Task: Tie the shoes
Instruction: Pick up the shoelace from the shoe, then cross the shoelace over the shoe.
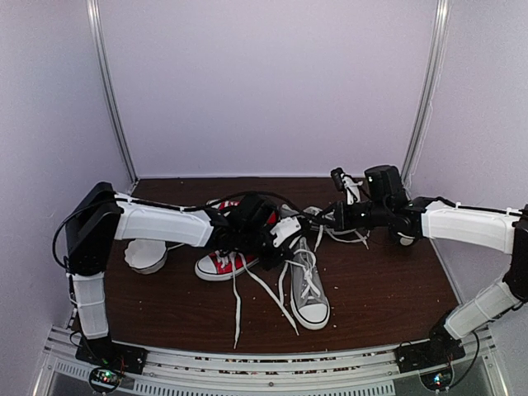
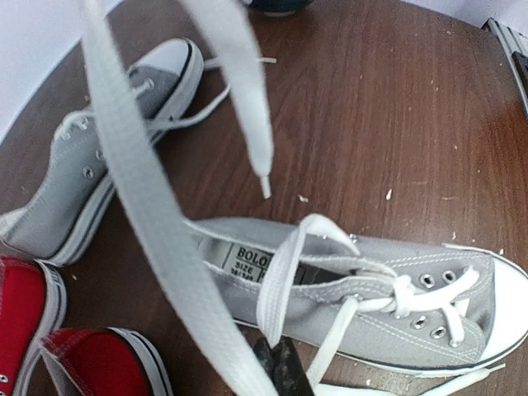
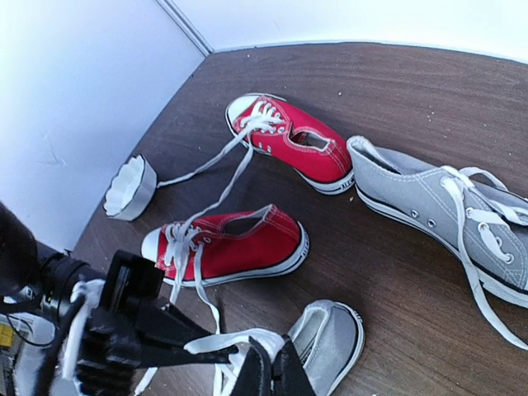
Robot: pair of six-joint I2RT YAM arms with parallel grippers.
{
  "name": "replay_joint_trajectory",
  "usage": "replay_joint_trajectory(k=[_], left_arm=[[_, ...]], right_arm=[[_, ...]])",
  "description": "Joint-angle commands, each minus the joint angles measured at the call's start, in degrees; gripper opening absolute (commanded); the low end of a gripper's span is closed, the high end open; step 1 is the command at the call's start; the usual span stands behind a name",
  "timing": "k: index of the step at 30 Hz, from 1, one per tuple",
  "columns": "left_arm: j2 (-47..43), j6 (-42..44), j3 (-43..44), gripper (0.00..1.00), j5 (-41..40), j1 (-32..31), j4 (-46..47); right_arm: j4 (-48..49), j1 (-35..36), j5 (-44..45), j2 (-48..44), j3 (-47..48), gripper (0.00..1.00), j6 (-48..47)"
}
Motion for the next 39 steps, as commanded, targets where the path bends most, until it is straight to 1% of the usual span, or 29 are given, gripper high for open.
replay_joint_trajectory(k=[1, 7, 8, 11, 14, 18, 27, 32, 39], left_arm=[[-2.90, 4.61, -2.37, 0.00, -3.49, -1.33, 9.27], [-3.13, 6.42, -2.52, 0.00, -4.90, -2.43, 10.48], [-3.23, 6.49, -2.64, 0.00, -5.54, -2.44, 10.62], [-3.93, 7.11, -3.20, 0.00, -6.85, -2.52, 11.29], [-4.66, 8.41, -4.88, 0.00, -7.24, -3.05, 13.42], [-5.36, 10.03, -7.49, 0.00, -7.84, -4.09, 17.65], [-5.46, 11.73, -8.79, 0.00, -8.47, -4.56, 20.47], [-5.93, 15.04, -10.31, 0.00, -8.63, -5.21, 23.80], [-6.60, 14.82, -11.05, 0.00, -8.14, -5.31, 26.70]], right_arm=[[9.51, -2.58, -7.97, 1.97, 0.60, 0.00, 9.06], [11.58, -2.59, -10.87, 4.97, 2.97, 0.00, 12.73], [9.91, -2.59, -11.32, 5.39, 3.69, 0.00, 13.45], [0.44, -2.67, -13.12, 7.00, 6.66, 0.00, 13.39], [-3.05, -2.68, -13.75, 6.25, 5.35, 0.00, 14.09], [-8.53, -2.64, -16.51, 7.18, 6.90, 0.00, 12.80], [-10.68, -2.59, -19.90, 8.62, 6.84, 0.00, 12.26], [-12.86, -2.59, -19.75, 9.75, 7.87, 0.00, 10.94], [-11.21, -1.54, -19.50, 15.12, 8.19, 0.00, 10.51]])
